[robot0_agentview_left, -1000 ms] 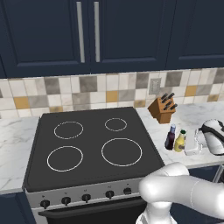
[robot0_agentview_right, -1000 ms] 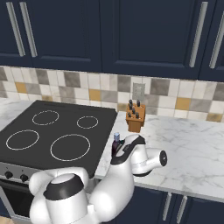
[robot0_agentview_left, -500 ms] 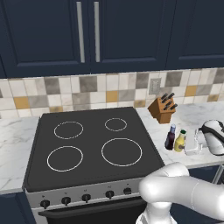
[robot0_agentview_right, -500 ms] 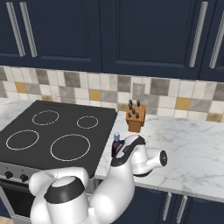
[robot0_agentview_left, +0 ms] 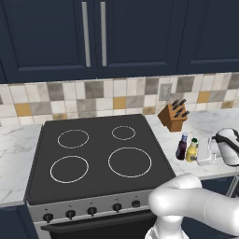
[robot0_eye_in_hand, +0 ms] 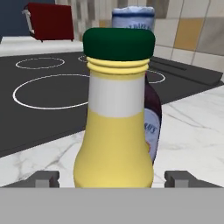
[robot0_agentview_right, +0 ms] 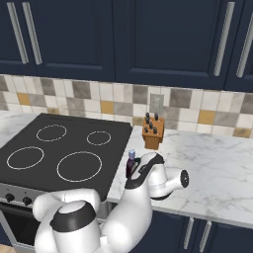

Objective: Take 2 condiments from the cabinet and move them on the counter near the stove.Make sure the condiments are lined up with each other, next to each other.

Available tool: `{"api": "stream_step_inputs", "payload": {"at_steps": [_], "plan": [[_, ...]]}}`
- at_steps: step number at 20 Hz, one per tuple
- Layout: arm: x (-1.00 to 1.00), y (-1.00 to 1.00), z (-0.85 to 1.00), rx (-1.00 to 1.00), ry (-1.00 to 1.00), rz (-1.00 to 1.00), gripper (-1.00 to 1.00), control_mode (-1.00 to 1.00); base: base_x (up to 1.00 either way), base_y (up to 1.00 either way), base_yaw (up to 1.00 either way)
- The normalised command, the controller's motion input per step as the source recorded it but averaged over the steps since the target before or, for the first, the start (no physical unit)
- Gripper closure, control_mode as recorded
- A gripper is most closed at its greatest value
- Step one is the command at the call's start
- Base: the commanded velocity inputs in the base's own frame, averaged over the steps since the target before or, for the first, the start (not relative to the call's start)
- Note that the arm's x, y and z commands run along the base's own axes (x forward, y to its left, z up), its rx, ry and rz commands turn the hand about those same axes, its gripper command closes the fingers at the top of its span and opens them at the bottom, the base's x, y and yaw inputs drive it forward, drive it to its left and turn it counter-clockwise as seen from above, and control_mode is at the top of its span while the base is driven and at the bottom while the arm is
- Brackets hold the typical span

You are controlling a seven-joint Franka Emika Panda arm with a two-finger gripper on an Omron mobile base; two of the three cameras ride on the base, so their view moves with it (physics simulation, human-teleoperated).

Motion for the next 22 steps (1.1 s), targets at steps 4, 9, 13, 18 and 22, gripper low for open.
{"api": "stream_step_inputs", "payload": {"at_steps": [4,9,13,18,22], "plan": [[-0.02,0.00,0.00,0.00,0.00,0.00,-1.00,-1.00,0.00,0.00,0.00],[-0.09,-0.07,0.20,0.00,-0.01,0.00,-1.00,-1.00,0.00,0.00,0.00],[-0.29,-0.16,0.34,0.00,0.00,0.00,-1.00,-1.00,0.00,0.00,0.00],[-0.50,-0.10,0.44,-0.01,0.00,0.00,-1.00,-1.00,0.00,0.00,0.00],[-0.46,0.00,0.51,-0.04,0.00,-0.06,-1.00,-1.00,0.00,0.00,0.00]]}}
